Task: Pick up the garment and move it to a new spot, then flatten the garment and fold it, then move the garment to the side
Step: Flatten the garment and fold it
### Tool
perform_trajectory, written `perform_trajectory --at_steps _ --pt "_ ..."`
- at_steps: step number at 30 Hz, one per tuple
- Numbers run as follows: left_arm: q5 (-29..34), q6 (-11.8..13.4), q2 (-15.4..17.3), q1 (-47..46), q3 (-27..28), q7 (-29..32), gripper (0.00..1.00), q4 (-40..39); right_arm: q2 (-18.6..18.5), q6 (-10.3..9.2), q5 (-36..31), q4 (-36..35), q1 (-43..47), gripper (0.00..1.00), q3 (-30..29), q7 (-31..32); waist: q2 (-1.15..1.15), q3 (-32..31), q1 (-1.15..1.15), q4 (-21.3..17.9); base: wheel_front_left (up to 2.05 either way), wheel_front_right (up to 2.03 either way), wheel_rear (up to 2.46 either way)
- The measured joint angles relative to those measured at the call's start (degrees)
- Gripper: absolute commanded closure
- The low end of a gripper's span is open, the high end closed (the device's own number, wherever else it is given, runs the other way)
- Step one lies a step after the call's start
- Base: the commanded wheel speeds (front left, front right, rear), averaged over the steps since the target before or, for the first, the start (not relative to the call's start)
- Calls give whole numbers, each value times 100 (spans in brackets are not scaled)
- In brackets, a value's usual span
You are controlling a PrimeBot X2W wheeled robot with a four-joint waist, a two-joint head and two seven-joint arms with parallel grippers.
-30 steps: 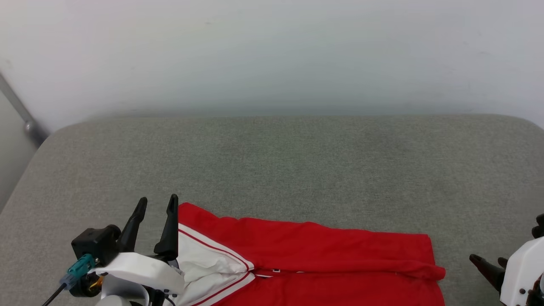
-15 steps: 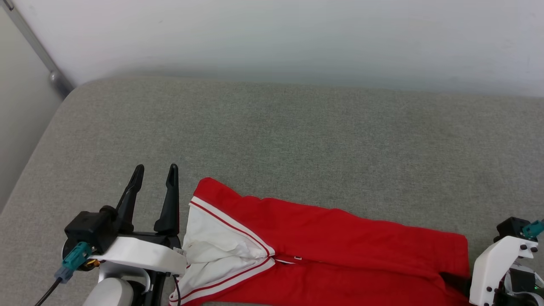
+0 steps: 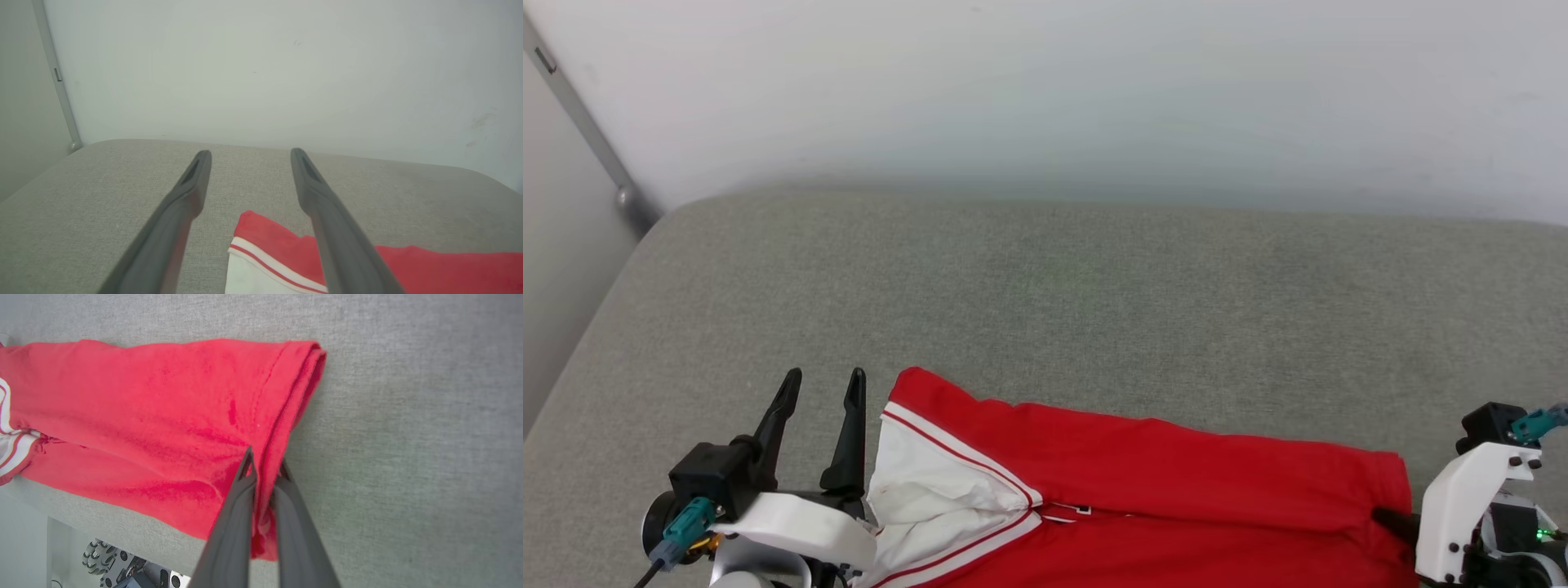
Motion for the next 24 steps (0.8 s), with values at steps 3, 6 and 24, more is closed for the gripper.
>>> perform_trajectory --at_steps 3,6,24 --pt "11 53 20 101 -21 7 0 -5 -114 1 34 -25 -8 100 -38 -47 0 -116 0 -95 0 0 0" --pt "38 77 13 143 -73 24 0 -34 -291 1 26 -20 -7 100 -255 -48 0 -198 0 -195 0 0 0" --pt "42 147 -35 187 -193 51 0 -13 617 0 186 -528 24 100 -1856 1295 0 -309 -1 -513 0 0 0"
